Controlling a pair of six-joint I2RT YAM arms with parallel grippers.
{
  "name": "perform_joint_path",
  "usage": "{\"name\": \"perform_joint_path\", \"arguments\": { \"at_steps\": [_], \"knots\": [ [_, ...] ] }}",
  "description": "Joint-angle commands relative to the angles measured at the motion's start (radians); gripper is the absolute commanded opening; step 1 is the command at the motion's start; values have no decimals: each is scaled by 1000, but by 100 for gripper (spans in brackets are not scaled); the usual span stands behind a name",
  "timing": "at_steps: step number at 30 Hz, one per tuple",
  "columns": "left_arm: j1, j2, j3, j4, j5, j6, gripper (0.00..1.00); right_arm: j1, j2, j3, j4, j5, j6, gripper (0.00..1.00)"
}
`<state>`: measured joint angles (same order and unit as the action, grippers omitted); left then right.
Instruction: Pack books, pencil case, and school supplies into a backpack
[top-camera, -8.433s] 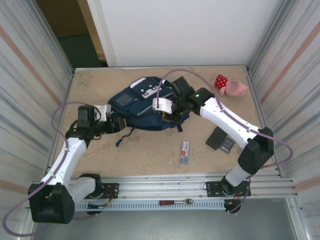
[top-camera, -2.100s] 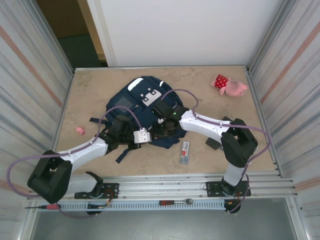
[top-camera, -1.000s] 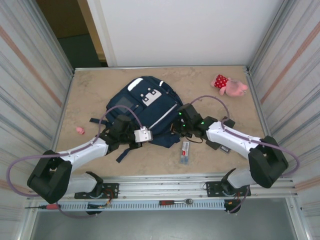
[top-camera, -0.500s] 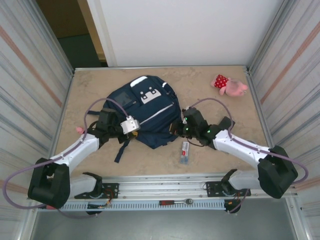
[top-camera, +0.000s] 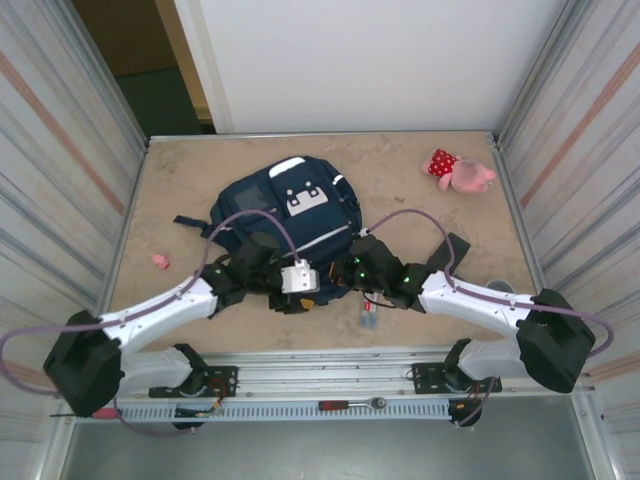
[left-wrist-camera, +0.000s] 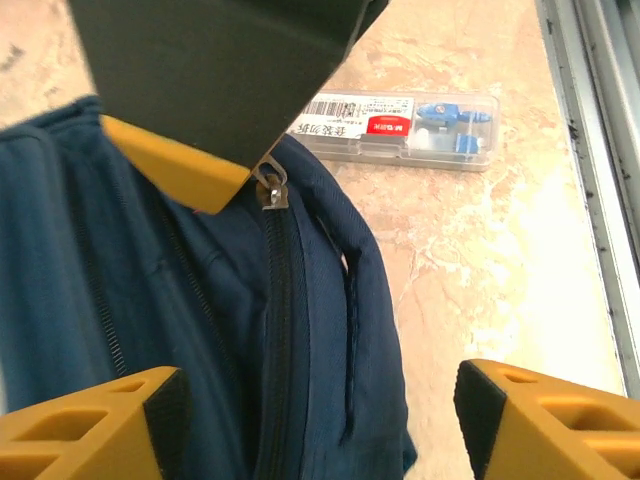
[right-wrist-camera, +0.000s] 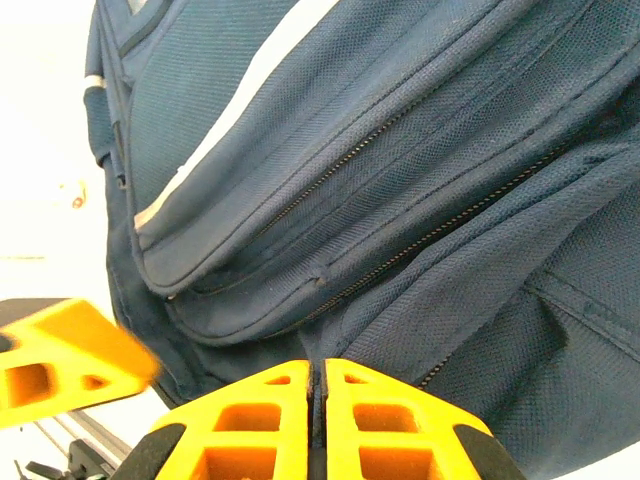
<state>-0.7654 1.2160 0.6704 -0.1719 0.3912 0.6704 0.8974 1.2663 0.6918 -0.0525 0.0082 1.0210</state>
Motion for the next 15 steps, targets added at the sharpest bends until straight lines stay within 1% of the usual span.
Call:
{"name": "perform_joint_path", "arguments": {
  "at_steps": [1,2,3,5,6,7,9,11,13,15],
  "knots": [
    [-15,125,61,93,-56,-92,68,15,-9,52,29,14,15,0],
    [-18,164,76,100,-61,-91,65,14,-12,54,29,8,8,0],
    [-20,203,88,113,-66,-91,59,14,-12,61,26,1,-3,0],
    [-20,239,103,122,-64,-88,38,7,-15,72,2,-7,-23,0],
    [-20,239,102,120,-60,-83,28,-5,-18,72,-11,-17,-29,0],
    [-16,226,92,116,-60,-74,21,-27,-23,67,-25,-28,-33,0],
    [6,178,60,101,-46,-47,9,-83,-38,45,-32,-63,-44,0],
    [47,113,23,65,-1,-10,6,-162,-53,14,-32,-111,-68,0],
    [97,39,0,-11,35,45,6,-238,-65,-10,-42,-155,-98,0],
    [157,-23,-7,-105,47,104,6,-290,-80,-15,-77,-168,-138,0]
  ]
}}
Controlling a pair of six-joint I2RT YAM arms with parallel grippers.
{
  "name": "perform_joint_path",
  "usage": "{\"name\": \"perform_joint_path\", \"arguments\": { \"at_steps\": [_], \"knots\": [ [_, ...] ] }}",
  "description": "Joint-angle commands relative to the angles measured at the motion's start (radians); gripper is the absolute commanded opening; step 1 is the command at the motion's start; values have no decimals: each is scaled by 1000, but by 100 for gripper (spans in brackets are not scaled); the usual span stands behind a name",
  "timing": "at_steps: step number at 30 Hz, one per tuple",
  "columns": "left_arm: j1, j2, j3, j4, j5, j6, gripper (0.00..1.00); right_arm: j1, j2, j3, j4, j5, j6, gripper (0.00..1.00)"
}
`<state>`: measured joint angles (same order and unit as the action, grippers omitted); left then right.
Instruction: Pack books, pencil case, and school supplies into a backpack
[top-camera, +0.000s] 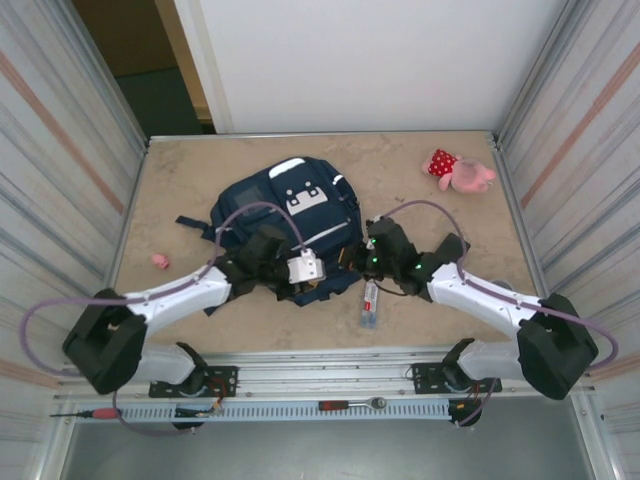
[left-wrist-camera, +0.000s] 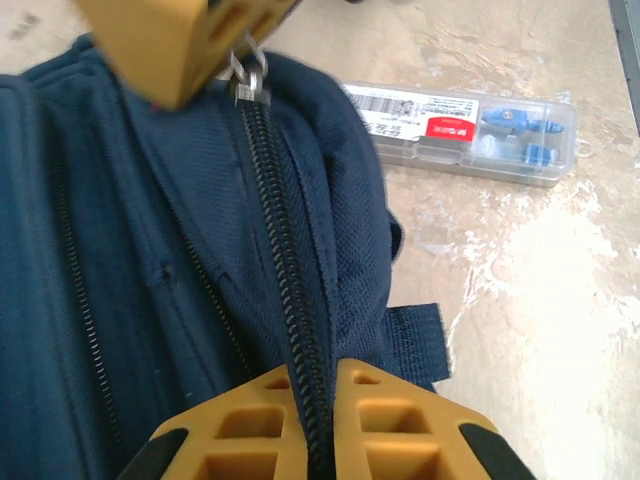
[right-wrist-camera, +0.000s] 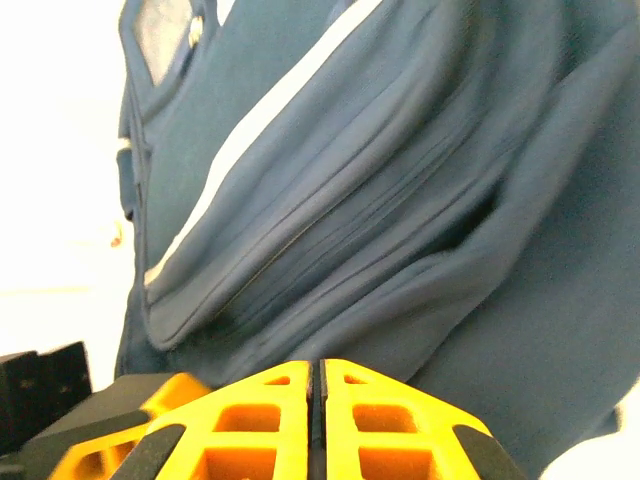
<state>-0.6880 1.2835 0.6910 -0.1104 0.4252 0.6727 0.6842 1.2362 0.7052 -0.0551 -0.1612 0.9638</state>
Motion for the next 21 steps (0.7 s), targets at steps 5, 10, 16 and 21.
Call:
{"name": "perform_joint_path", "arguments": {
  "at_steps": [5,10,16,21],
  "knots": [
    [183,-176,-31,-330,28,212,9,-91,-54,-19,-87,-23,-113,0],
    [166,-211,-2,-363,50,151,43,26,-49,-9,-6,2,-82,0],
    [-109,-183,19,-185,-154,-73,67,124,-53,28,8,51,-51,0],
    [-172,-62,30,-33,-268,-192,63,156,-64,46,5,58,-42,0]
  ]
}}
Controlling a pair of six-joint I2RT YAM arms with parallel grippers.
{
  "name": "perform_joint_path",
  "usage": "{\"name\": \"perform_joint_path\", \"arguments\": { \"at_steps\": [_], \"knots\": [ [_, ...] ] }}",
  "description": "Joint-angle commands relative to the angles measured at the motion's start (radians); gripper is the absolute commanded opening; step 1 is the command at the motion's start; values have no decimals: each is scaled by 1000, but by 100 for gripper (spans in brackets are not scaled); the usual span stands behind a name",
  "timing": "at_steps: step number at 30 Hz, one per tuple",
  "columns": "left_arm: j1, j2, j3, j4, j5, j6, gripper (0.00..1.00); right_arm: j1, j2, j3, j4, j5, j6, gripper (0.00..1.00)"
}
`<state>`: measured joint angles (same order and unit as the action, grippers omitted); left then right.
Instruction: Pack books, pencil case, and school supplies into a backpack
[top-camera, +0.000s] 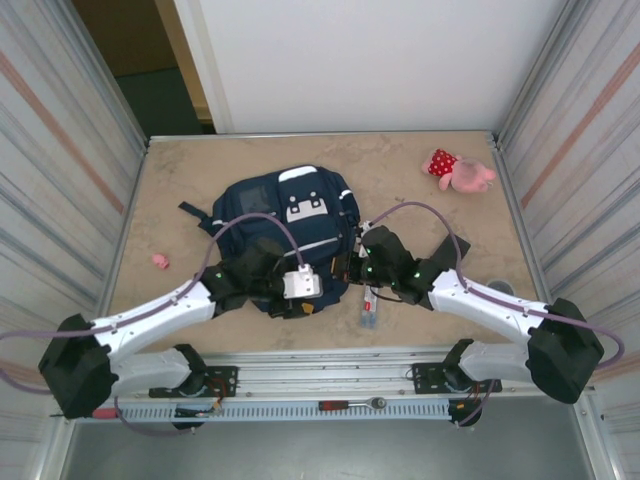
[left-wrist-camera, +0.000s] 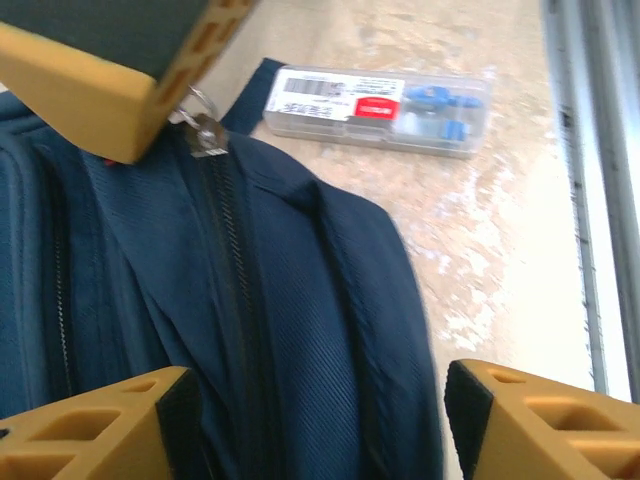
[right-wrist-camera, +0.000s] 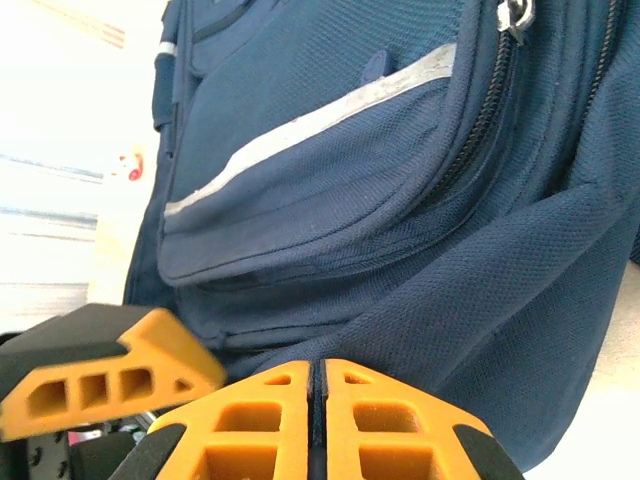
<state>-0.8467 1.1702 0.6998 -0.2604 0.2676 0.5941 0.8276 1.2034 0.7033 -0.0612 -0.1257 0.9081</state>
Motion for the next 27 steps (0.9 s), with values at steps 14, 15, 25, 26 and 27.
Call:
{"name": "perform_joint_path", "arguments": {
  "at_steps": [14,15,25,26,27],
  "knots": [
    [15,-30,-13,73,71,-54,0,-259,-66,-62,66,-141,-33,0],
    [29,-60,-22,56,98,-50,0,-296,-52,-67,81,-165,-40,0],
    [113,-357,-45,-55,285,-11,0,-539,258,41,267,-313,-75,0],
    [113,-369,-35,-74,303,-1,0,-546,293,64,286,-319,-72,0],
    [114,-376,-28,-91,315,8,0,-551,320,84,300,-319,-70,0]
  ]
}}
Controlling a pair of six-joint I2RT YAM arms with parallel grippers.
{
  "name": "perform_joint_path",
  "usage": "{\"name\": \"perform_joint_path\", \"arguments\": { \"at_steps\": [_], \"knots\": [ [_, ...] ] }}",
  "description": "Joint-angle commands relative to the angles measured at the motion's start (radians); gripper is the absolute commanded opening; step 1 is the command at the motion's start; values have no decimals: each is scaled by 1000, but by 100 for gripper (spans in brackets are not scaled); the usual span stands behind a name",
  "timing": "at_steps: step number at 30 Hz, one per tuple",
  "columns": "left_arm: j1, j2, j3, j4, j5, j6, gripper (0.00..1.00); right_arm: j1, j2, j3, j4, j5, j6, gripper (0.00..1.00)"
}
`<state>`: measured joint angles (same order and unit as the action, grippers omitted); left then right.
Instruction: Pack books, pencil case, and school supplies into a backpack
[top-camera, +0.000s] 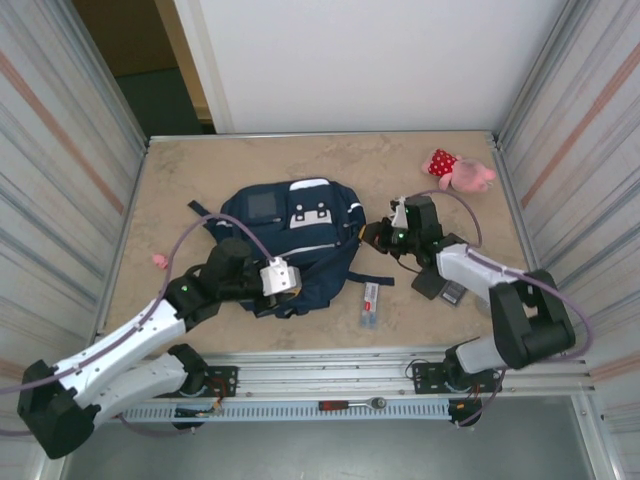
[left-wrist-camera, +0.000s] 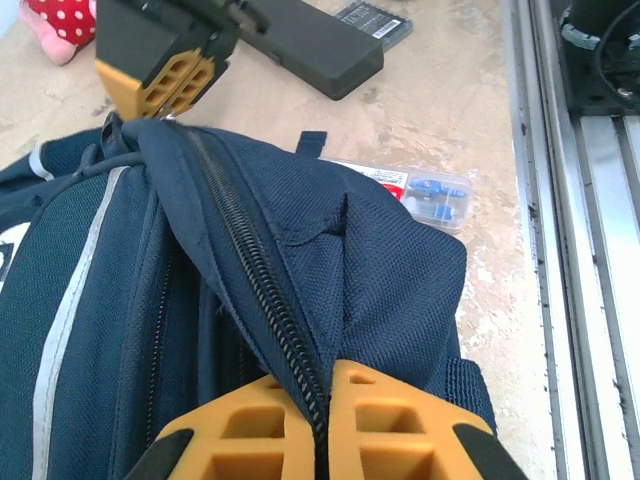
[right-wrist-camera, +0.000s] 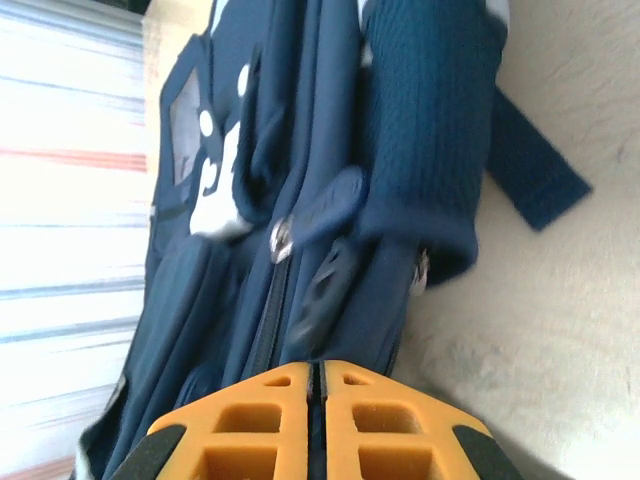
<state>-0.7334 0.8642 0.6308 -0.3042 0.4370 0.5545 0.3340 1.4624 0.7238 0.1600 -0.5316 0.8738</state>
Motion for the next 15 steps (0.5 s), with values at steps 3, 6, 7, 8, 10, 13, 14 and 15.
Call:
{"name": "perform_joint_path", "arguments": {
  "at_steps": [3,6,7,8,10,13,14,15],
  "knots": [
    [0,-79,58,-94,177,81,0,-59,128,123,107,87,-33,0],
    [2,-77,54,-123,194,122,0,-60,156,151,114,104,-36,0],
    [2,-75,52,-130,201,135,0,-61,160,156,110,114,-42,0],
    [1,-72,52,-135,208,144,0,-63,164,161,99,123,-46,0],
    [0,-59,51,-142,228,157,0,-70,173,168,81,128,-59,0],
    [0,-40,56,-156,242,173,0,-76,169,168,56,139,-68,0],
    [0,-34,55,-155,233,174,0,-78,161,166,46,140,-70,0],
    [0,-29,53,-150,218,174,0,-78,147,160,33,147,-73,4]
  ]
}}
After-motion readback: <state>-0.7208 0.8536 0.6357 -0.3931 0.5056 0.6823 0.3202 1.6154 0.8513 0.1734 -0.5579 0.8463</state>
